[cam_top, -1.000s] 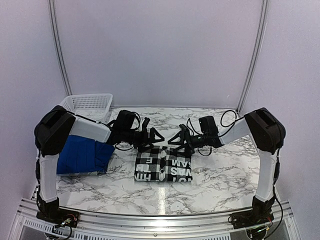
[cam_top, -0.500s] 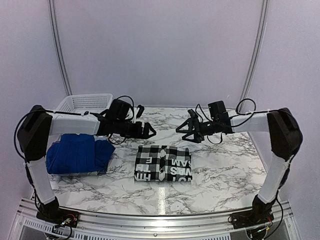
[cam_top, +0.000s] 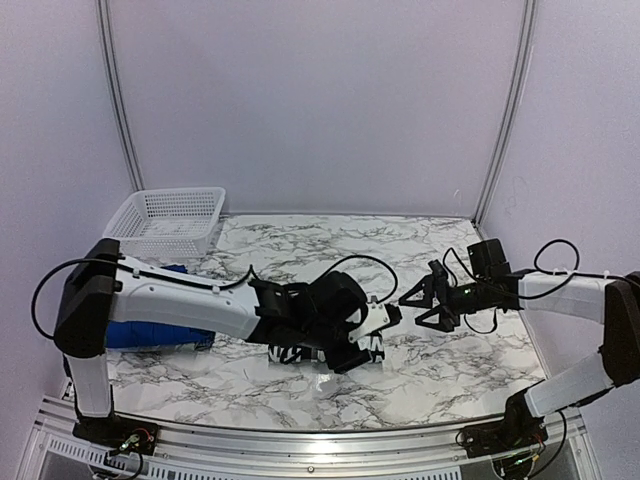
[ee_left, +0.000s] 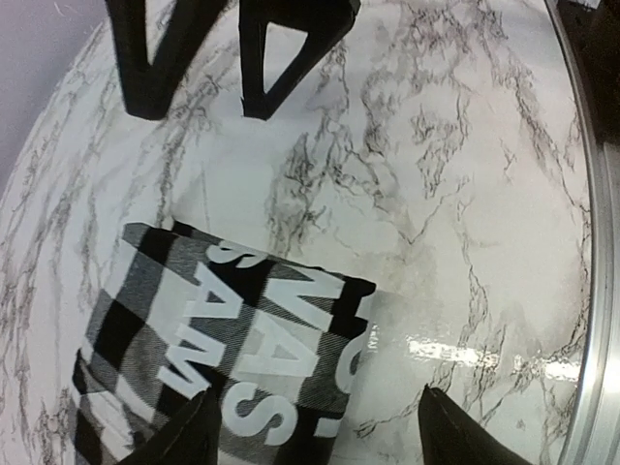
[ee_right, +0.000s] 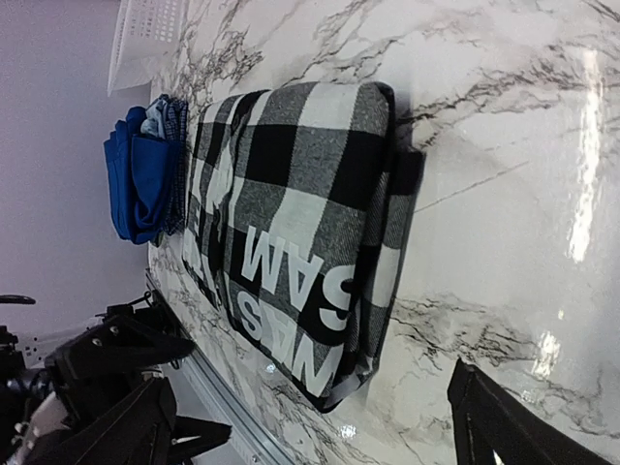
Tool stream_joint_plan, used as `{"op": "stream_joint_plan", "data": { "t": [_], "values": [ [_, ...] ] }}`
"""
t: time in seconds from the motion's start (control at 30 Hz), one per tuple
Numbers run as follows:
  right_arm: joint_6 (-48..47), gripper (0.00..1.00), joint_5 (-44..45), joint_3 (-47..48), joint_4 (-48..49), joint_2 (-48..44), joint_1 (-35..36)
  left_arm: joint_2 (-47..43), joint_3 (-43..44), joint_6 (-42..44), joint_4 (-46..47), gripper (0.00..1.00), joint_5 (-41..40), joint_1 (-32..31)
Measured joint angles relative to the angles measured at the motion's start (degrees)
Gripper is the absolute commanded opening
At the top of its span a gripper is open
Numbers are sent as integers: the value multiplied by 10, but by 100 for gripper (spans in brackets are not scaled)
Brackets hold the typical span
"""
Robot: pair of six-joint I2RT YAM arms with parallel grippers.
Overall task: Fold and stack the mixed laundry pile
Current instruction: Pick up the square-folded shirt from the center of the board, then pass from the left arm to the right
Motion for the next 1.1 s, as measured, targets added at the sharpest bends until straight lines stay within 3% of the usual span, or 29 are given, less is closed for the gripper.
{"op": "stream_joint_plan", "data": {
  "t": [0.17, 0.27, 0.43, 0.5, 0.73, 1.1],
  "values": [
    [22, 94, 5, -46, -3, -42, -3, 94, 54, 42, -8, 54, -31, -30],
    [36, 94, 9, -68, 0, -61, -3, 138, 90, 66, -9, 43, -51, -42],
    [83, 93, 1, -120, 35, -73, -3, 173, 114, 107, -8, 8, -90, -49],
    [100, 93, -2, -136, 49, -73, -3, 176, 115, 114, -8, 0, -102, -50],
    [180, 96, -16, -178, 144, -52, 7, 160, 105, 106, -5, 0, -98, -50],
    [301, 95, -30, -178, 352, 73, 96, 93, 90, 62, 28, 0, -49, -50]
  ]
}}
